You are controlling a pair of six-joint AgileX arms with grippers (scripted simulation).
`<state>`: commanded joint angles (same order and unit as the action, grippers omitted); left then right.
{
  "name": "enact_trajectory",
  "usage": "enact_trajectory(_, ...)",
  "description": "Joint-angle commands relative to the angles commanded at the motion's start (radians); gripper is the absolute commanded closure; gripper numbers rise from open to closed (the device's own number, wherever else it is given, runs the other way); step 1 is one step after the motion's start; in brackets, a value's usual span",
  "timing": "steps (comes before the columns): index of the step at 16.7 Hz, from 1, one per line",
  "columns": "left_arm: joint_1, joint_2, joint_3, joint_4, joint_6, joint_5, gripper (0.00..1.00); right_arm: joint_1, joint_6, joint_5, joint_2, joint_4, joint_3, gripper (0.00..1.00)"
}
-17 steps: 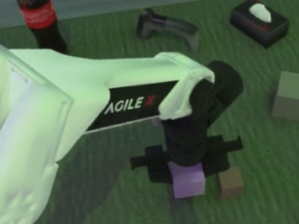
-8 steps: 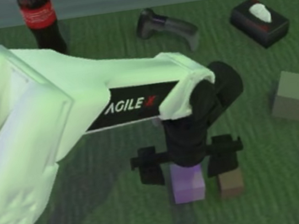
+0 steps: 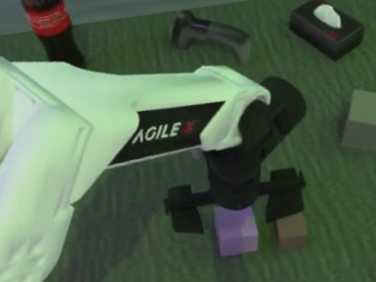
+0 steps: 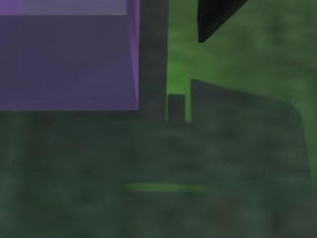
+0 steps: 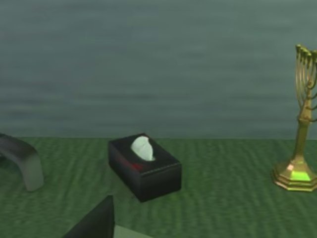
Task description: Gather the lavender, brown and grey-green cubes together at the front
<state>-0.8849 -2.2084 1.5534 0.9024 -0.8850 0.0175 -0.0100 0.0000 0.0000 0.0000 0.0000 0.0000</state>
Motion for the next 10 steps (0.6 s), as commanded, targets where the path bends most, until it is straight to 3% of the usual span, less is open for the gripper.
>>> enact_trajectory(10,0.016,0.084,0.149,0.234,-0.006,0.001,0.0,0.0,0.0,0.0,0.0,0.0,0.0,0.0)
